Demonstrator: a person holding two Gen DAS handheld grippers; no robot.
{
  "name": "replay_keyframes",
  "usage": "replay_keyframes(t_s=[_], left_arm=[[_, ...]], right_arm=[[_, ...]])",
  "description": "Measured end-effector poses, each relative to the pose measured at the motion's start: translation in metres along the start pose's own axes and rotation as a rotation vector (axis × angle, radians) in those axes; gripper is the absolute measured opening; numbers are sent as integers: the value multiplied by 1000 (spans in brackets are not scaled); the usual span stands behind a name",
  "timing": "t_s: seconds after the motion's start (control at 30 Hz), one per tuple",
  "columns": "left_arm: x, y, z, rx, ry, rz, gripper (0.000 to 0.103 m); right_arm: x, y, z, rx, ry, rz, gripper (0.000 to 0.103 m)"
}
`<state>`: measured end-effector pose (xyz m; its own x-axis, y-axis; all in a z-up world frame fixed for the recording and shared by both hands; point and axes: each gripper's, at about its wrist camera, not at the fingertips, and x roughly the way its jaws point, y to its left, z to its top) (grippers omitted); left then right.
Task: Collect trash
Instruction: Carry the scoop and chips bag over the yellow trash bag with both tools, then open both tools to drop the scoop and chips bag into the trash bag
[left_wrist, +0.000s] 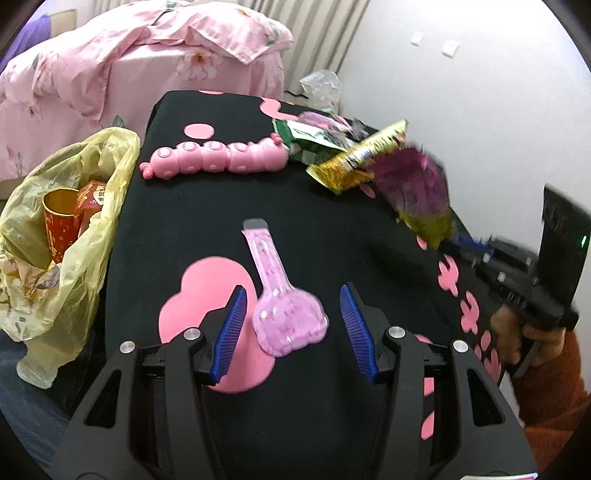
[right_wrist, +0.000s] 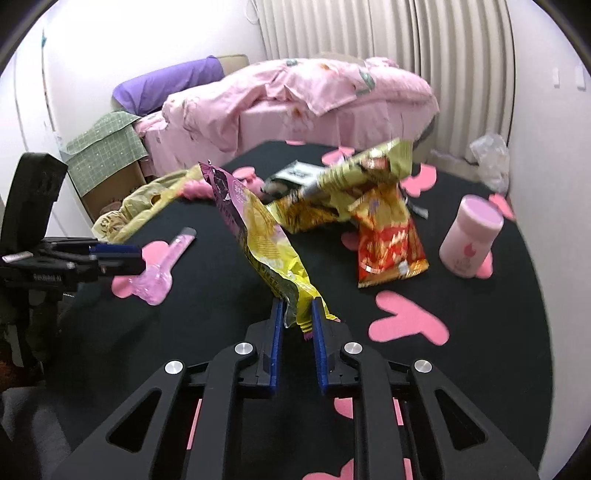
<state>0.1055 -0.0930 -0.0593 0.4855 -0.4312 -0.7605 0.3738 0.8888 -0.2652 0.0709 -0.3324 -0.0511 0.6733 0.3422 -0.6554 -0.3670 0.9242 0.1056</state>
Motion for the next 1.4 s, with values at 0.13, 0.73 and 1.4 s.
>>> replay_keyframes(t_s=[0.13,0.73,1.4], left_arm=[[12,-14,-4,62,51,49,49],[-69,45,15,-64,-199,145,39],[-20,243,52,-322,-94,204,40]], right_arm=[[-14,-2,8,17,-41,-5,16],[-19,47,58,-40,-117,63,16],[193,187,187,-192,153,326,16]])
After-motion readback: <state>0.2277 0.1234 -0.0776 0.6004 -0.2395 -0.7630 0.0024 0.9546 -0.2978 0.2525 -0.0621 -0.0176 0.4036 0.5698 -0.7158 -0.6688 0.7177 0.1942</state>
